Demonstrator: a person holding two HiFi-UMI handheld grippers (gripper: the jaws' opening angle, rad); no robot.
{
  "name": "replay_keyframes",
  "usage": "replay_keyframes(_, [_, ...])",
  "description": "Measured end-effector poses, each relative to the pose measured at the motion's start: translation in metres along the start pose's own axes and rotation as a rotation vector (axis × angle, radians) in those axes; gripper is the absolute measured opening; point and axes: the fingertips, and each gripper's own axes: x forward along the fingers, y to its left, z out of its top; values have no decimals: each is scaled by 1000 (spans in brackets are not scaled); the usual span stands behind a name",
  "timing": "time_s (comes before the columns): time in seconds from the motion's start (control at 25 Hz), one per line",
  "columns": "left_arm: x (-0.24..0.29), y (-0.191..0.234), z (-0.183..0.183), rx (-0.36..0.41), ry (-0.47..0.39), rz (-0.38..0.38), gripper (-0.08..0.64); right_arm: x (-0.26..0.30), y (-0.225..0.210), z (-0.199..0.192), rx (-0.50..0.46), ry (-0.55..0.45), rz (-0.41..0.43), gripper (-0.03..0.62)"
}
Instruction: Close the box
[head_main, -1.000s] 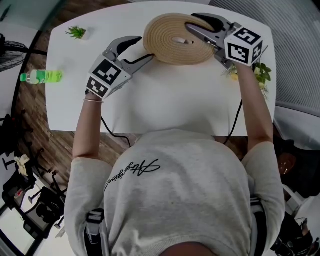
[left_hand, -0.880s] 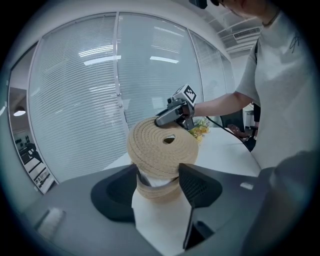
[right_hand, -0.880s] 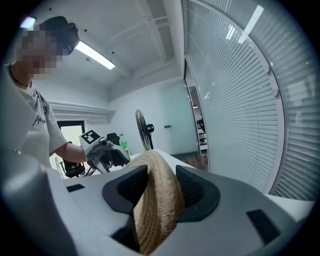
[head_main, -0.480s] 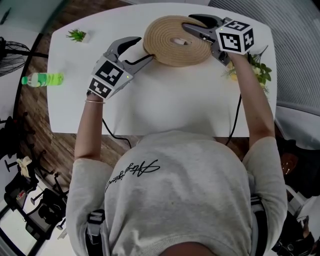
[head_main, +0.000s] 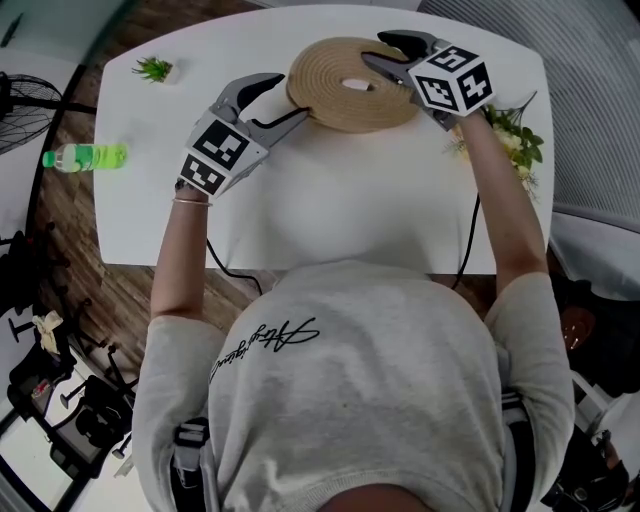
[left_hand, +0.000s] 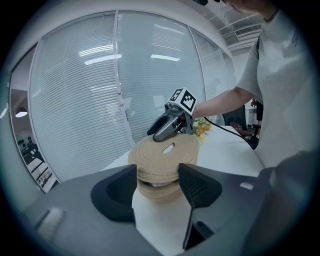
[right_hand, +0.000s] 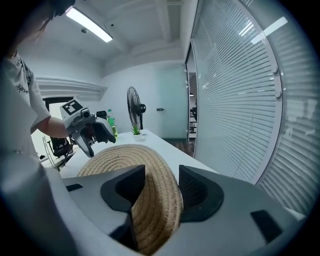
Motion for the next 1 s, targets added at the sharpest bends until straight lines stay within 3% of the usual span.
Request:
replay_keyframes(0.08, [0, 0, 0, -1, -1, 7, 249, 0, -1, -3, 18, -3, -3, 206])
replay_keyframes(0.2, [-1, 1, 0, -9, -9, 28, 269, -8, -9, -9, 70, -35, -37, 339])
replay_keyframes(0.36, [-5, -4, -3, -17, -14, 39, 304, -28, -15, -14, 81, -99, -122, 384])
replay_keyframes(0.8, [-28, -12, 12, -93, -128, 159, 304, -93, 22, 6, 32, -268, -223, 388])
replay_keyframes(1.0, [-43, -25, 38, -56, -198, 205, 304, -119, 57, 23, 16, -356, -214, 377])
